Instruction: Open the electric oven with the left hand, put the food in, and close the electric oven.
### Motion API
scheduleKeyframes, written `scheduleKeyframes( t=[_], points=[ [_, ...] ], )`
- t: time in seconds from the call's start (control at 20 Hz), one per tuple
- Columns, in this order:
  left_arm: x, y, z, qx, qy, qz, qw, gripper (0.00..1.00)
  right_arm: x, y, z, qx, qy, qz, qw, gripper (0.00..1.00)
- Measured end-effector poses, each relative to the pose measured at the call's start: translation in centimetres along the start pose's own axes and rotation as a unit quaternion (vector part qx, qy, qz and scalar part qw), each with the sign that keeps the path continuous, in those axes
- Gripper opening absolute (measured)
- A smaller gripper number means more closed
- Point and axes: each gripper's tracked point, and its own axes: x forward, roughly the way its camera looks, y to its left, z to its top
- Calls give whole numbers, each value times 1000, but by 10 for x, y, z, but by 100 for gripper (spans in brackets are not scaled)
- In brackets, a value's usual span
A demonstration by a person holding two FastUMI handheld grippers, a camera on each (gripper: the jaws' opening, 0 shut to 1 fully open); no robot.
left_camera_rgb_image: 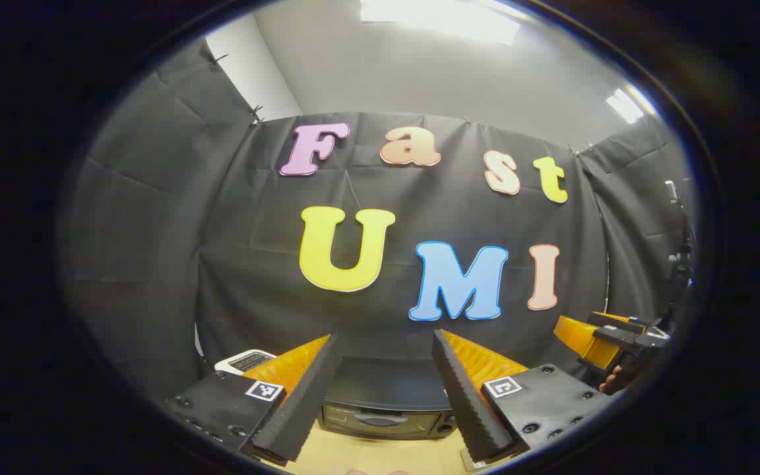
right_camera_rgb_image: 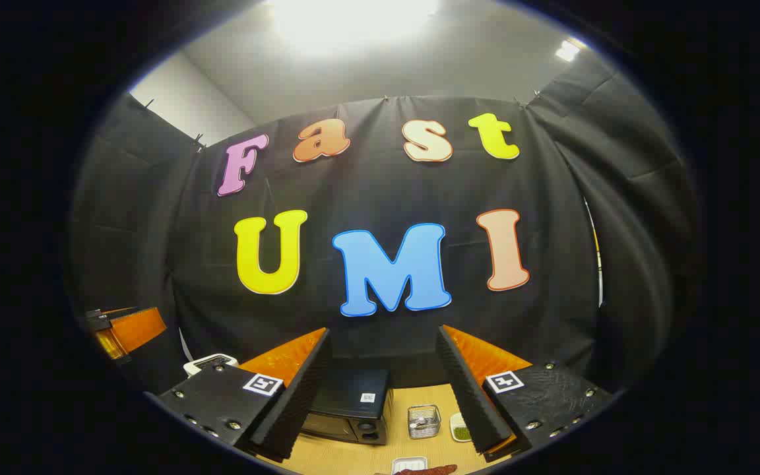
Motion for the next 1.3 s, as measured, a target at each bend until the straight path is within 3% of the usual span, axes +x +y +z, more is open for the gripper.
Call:
scheduleKeyframes(
  t=[0.15, 0.35, 0.4, 0.45, 0.5, 0.55, 0.75, 0.8, 0.85, 0.95, 1.0, 1.3],
  points=[
    [2, -2, 1, -2, -1, -2, 1000, 98, -2, -1, 1, -3, -1, -3, 1000, 96],
    [1, -3, -1, -2, 3, -5, 1000, 94, -4, -3, -1, -2, 0, -4, 1000, 96],
    [1, -3, -2, -2, 3, -6, 1000, 98, -4, -4, -2, -3, 2, -5, 1000, 96],
    [1, -4, -3, -1, 4, -7, 1000, 94, -4, -4, -4, -3, 4, -5, 1000, 96],
    [2, -4, -4, -1, 5, -8, 1000, 98, -5, -4, -6, -3, 6, -6, 1000, 96],
    [4, -6, -5, 0, 7, -10, 1000, 94, -6, -6, -7, -3, 8, -7, 1000, 96],
    [11, -9, -14, -2, 16, -16, 1000, 99, -5, -10, -10, -6, 11, -12, 1000, 96],
    [13, -10, -18, -2, 20, -18, 1000, 94, -5, -11, -10, -6, 10, -12, 1000, 96],
    [16, -9, -23, -1, 25, -19, 1000, 98, -4, -10, -12, -7, 11, -12, 1000, 96],
    [23, -8, -38, -2, 39, -22, 999, 94, -5, -11, -14, -11, 15, -13, 1000, 96],
    [25, -6, -45, -2, 44, -23, 999, 99, -6, -14, -17, -13, 18, -15, 1000, 96],
    [58, -9, -113, 11, 108, -42, 993, 95, -18, -34, -45, -24, 56, -35, 998, 96]
  ],
)
